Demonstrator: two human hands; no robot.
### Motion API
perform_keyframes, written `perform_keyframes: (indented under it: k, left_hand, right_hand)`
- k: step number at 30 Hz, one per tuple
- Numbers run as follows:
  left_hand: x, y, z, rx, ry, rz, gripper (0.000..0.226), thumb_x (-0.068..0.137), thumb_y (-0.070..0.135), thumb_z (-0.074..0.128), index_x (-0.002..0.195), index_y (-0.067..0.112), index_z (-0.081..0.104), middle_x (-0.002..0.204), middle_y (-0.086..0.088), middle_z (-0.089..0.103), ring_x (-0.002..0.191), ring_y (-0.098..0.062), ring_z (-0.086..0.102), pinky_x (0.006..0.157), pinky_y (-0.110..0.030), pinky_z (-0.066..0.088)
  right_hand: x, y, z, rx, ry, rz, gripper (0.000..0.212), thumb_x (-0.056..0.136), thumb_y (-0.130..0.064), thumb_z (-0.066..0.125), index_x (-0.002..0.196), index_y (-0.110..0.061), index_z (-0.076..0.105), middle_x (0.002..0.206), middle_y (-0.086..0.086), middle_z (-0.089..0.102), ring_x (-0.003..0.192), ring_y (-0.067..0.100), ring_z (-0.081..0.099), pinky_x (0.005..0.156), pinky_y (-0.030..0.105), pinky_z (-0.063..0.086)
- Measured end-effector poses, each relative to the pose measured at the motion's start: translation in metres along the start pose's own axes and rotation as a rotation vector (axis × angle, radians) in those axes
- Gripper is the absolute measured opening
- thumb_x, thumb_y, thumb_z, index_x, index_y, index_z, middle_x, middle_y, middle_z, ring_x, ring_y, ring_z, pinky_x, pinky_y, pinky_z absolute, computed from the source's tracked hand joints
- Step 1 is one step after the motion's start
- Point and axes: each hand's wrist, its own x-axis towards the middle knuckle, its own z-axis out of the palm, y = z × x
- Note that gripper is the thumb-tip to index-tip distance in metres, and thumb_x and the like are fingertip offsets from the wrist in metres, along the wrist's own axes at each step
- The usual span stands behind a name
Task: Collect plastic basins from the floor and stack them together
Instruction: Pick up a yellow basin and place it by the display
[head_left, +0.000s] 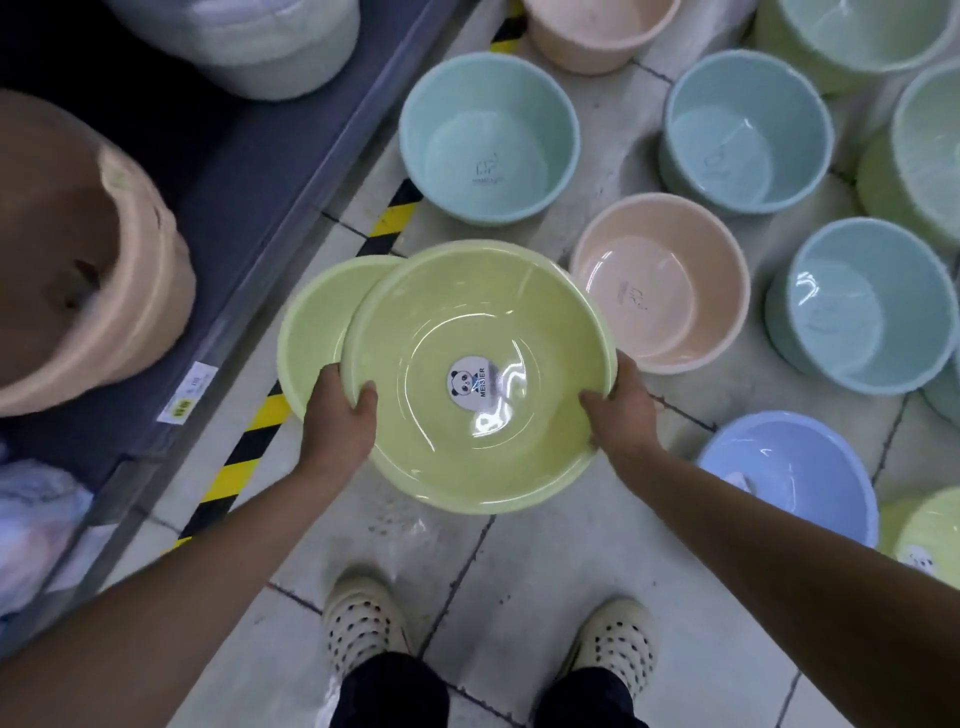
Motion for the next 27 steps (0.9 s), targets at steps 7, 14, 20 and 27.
perform_keyframes:
  k: [7,14,20,27]
  left_hand:
    - [0.05,-0.042,-0.042,0.012,0.118,-0.036,0.033,0.095,0.018,0.053,0.123,0.002,0.047,0.122,-0.019,0.059,0.112,-0.035,0.057,0.09,-0.037,0.044]
    - [0.088,-0.102,-0.05,0.113,0.167,-0.066,0.036,0.094,0.02,0.056,0.124,0.001,0.051,0.121,-0.02,0.061,0.111,-0.036,0.057,0.085,-0.034,0.042]
    - [0.113,-0.125,-0.021,0.06,0.168,-0.129,0.033,0.093,0.019,0.056,0.122,0.004,0.055,0.115,-0.018,0.065,0.108,-0.035,0.059,0.084,-0.032,0.041]
    - [0.125,-0.143,0.003,0.082,0.091,-0.08,0.032,0.092,0.017,0.054,0.123,0.011,0.056,0.112,-0.012,0.067,0.105,-0.033,0.059,0.09,-0.039,0.048]
  right_hand:
    - [0.027,-0.052,0.091,0.088,0.023,0.107,0.039,0.076,0.0,0.047,0.108,-0.018,0.06,0.1,0.009,0.066,0.09,0.03,0.063,0.071,0.037,0.056]
    - [0.053,-0.042,0.153,0.041,-0.088,-0.011,0.051,0.076,0.004,0.057,0.116,-0.027,0.062,0.094,-0.004,0.063,0.089,0.023,0.061,0.077,0.034,0.053]
    - [0.071,-0.006,0.182,0.052,-0.074,0.051,0.058,0.078,0.001,0.055,0.128,-0.029,0.059,0.09,-0.005,0.063,0.089,0.024,0.062,0.072,0.033,0.053]
    - [0.085,0.033,0.189,0.035,-0.076,0.063,0.054,0.083,-0.005,0.056,0.132,-0.028,0.054,0.101,-0.001,0.063,0.092,0.026,0.062,0.08,0.041,0.057]
